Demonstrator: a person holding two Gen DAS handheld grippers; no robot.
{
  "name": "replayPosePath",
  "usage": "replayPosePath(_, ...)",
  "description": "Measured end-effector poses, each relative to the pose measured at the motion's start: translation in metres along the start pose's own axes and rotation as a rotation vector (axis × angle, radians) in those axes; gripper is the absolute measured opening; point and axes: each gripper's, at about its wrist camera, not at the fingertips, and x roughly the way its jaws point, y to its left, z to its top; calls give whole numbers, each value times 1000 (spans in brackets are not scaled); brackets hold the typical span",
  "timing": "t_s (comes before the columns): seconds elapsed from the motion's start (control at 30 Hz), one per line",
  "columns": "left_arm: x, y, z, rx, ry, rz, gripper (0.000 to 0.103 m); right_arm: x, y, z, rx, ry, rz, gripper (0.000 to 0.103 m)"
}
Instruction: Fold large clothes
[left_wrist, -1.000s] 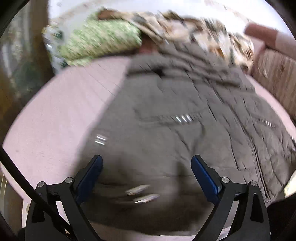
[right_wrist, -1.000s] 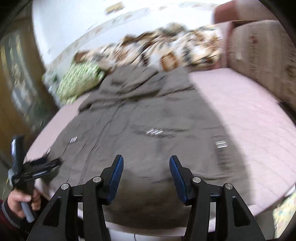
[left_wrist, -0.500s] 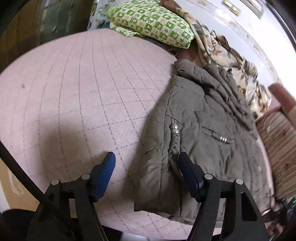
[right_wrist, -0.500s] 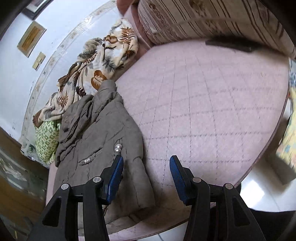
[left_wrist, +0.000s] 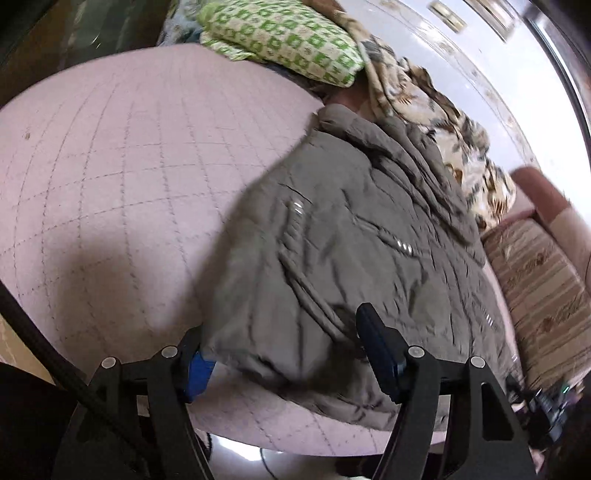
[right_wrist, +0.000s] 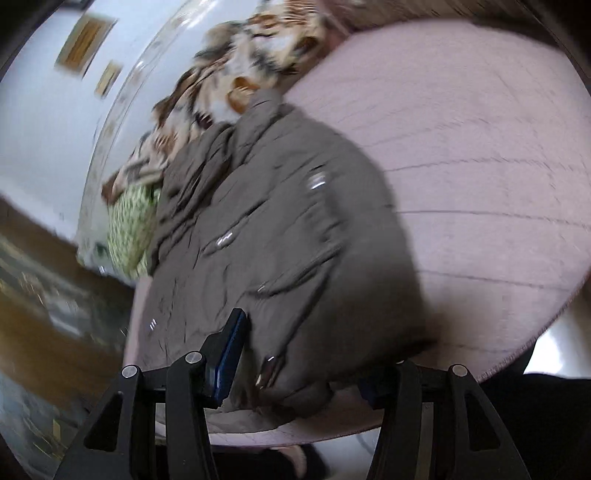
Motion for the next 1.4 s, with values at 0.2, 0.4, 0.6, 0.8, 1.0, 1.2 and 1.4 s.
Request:
replayPosePath(0.2, 6, -18, -2, 63, -4, -1, 70, 11, 5, -3, -32, 7, -36, 52)
replayPosePath(0.4, 7, -31, -5, 160, -45, 81, 48, 15, 9, -6, -84, -24, -75, 52)
replayPosePath(0.6, 8, -49, -12, 292, -98, 190, 47, 15, 12, -6, -110, -44, -92, 50)
replayPosePath(0.8, 12, -62, -18, 380, -139, 277, 47, 16, 12, -5, -116, -56, -96, 48)
replayPosePath(1.0, 18, -65, -16, 403, -122, 312, 55, 17, 13, -1, -108, -18, -102, 47)
replayPosePath(1.2, 21, -58, -12, 365, -100, 313, 65, 18, 12, 0, -83, -3, -103, 45)
replayPosePath(1.4, 13, -65, -14, 393, -133, 272, 29, 12, 22, -1, -132, -37, -80, 21)
